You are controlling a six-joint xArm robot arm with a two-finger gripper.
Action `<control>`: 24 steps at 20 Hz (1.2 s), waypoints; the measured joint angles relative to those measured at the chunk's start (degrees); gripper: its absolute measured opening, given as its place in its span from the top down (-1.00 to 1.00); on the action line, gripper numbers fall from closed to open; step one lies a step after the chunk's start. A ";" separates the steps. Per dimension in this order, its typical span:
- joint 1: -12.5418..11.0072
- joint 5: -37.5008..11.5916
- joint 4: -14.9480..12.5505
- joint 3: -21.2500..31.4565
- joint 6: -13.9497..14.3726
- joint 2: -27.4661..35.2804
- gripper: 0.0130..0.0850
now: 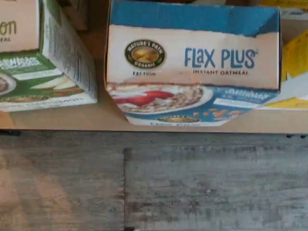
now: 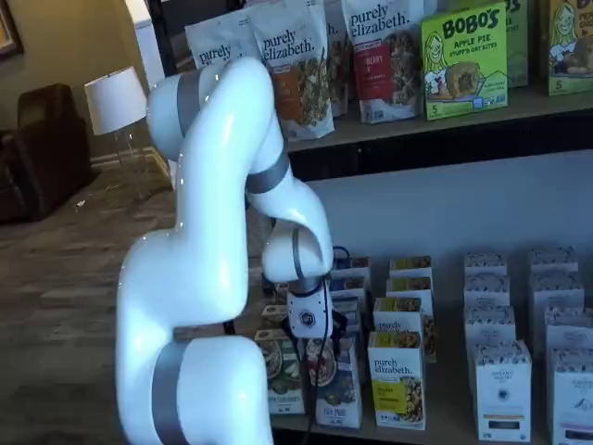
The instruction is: Pick up the blue and white box that is on the bottom shelf, the second box from the left
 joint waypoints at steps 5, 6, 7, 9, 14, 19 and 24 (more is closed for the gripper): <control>-0.47 -0.28 -1.05 -4.30 0.52 3.58 -1.00; -0.48 -0.10 -1.58 -5.12 1.02 4.10 -1.00; -0.46 0.24 -2.11 -6.14 1.54 4.67 -1.00; -0.24 0.92 -2.24 -7.98 1.85 5.63 -1.00; 0.14 2.84 -3.72 -12.84 3.57 8.08 -1.00; 0.16 4.89 -1.31 -15.45 1.32 9.14 -1.00; -0.03 5.83 -0.58 -16.76 0.48 10.06 -1.00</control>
